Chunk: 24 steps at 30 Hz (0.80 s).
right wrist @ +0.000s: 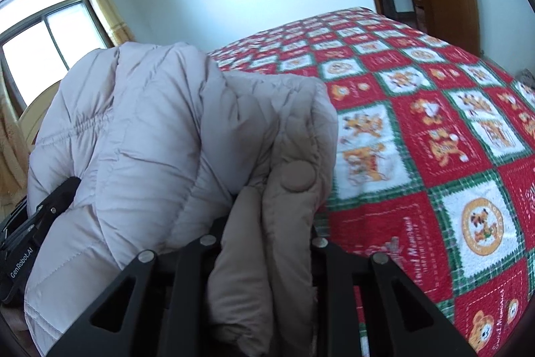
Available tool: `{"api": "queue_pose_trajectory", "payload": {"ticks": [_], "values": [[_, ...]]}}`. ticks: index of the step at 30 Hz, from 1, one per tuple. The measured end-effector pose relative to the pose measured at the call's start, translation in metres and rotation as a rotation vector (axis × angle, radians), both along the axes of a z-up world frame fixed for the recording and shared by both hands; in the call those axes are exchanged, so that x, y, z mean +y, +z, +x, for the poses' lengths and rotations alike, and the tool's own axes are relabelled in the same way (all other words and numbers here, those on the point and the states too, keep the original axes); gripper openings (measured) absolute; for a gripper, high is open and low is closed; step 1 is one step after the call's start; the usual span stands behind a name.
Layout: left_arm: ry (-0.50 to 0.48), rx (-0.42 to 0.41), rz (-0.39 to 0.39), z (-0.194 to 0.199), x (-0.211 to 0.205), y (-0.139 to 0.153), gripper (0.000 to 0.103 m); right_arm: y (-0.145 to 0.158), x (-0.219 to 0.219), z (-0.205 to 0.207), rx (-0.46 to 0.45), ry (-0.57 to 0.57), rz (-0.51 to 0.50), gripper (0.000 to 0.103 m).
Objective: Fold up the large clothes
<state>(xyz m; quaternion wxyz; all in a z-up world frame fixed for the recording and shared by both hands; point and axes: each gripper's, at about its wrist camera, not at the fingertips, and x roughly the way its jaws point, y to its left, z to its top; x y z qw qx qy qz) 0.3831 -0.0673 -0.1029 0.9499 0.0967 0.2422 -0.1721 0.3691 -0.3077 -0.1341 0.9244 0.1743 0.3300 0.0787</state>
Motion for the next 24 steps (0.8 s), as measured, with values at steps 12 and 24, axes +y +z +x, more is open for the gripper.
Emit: {"api": "queue_pose_trajectory", "payload": {"ticks": [12,24], "values": [[0.114,-0.05,-0.043,-0.026,0.08,0.026,0.028,0.028,0.073,-0.003,-0.049,0.134,-0.013,0.021],[0.234,-0.076,-0.058,-0.04,0.152,0.035,0.027,0.044,0.141,0.008,-0.071,0.258,-0.033,0.021]]}}
